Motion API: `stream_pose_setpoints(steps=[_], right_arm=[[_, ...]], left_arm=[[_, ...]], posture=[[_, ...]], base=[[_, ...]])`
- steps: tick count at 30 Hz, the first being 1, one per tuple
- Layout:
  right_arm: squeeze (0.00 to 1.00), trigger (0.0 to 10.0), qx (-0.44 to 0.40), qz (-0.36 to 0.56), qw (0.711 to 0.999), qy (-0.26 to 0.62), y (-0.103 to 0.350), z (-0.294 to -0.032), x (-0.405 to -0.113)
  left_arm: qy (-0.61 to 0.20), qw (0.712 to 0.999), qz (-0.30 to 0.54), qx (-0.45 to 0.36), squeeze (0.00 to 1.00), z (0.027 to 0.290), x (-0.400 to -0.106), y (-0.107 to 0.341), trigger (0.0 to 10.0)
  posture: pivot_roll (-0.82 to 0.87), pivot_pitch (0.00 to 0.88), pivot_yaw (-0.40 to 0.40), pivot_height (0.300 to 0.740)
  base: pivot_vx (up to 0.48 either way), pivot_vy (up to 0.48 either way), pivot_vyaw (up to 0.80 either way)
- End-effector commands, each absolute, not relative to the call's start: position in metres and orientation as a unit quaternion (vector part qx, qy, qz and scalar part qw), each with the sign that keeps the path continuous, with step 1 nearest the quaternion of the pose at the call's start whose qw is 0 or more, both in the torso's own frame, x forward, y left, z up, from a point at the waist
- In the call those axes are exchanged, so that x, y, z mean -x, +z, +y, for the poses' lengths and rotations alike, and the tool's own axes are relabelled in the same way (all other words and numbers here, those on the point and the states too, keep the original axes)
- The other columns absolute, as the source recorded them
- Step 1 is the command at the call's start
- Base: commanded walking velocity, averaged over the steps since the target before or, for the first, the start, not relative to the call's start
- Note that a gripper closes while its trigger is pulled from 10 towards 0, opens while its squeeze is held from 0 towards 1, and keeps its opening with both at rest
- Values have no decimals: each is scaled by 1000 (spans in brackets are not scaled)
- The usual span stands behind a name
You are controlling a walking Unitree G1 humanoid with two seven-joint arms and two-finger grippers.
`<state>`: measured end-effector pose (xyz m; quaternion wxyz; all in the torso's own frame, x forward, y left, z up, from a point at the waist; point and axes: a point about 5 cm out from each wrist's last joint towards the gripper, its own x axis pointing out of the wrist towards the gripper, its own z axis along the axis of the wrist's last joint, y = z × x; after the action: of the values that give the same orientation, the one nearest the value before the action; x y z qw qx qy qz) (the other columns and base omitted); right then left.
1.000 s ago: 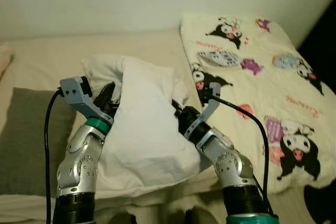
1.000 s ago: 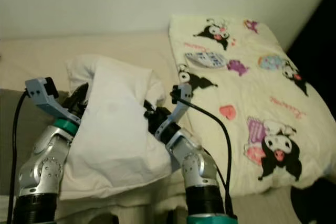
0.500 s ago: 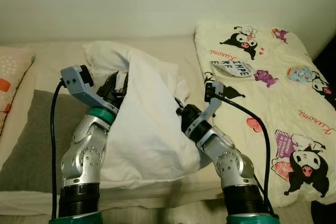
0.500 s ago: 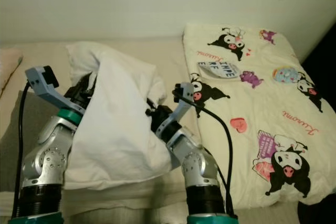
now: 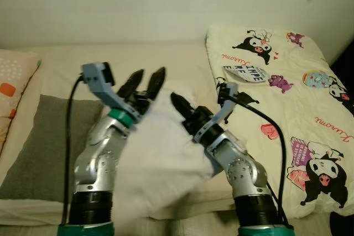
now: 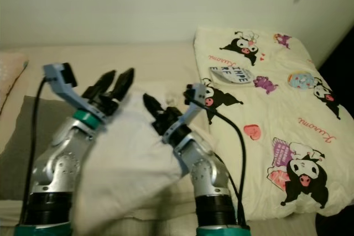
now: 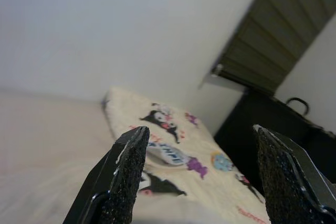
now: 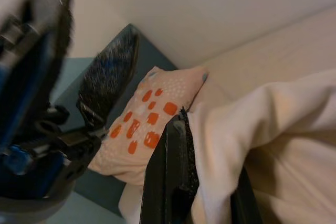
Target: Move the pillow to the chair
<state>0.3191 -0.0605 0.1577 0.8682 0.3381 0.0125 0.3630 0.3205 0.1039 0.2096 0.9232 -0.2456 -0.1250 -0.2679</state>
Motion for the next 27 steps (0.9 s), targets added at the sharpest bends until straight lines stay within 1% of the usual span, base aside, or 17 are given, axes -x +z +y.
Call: stream_pose_setpoints(steps=[1, 2, 8, 10, 20, 27], right_arm=[[0, 10000, -380, -51, 831, 402, 188, -38, -314], [0, 10000, -380, -53, 829, 407, 189, -37, -313], [0, 10000, -380, -53, 827, 411, 188, -35, -311], [0, 10000, -379, -51, 828, 410, 187, -35, -311], [0, 10000, -378, -48, 828, 412, 188, -34, -311], [0, 10000, -386, -71, 819, 419, 200, -37, -311]], left_arm=[[-279, 920, -130, 243, 0, 103, -318, 213, 10000], [-287, 917, -134, 243, 0, 101, -316, 215, 10000], [-286, 919, -132, 239, 0, 101, -316, 213, 10000], [-283, 920, -131, 239, 0, 101, -315, 213, 10000], [-281, 922, -129, 234, 0, 103, -314, 212, 10000], [-280, 922, -145, 225, 0, 108, -315, 219, 10000]], posture=[[58, 0, 103, 740], [59, 0, 103, 740], [59, 0, 105, 740], [60, 0, 105, 740], [66, 0, 102, 740], [61, 0, 104, 740]], base=[[0, 0, -506], [0, 0, -800], [0, 0, -800], [0, 0, -431], [0, 0, 0], [0, 0, -777]])
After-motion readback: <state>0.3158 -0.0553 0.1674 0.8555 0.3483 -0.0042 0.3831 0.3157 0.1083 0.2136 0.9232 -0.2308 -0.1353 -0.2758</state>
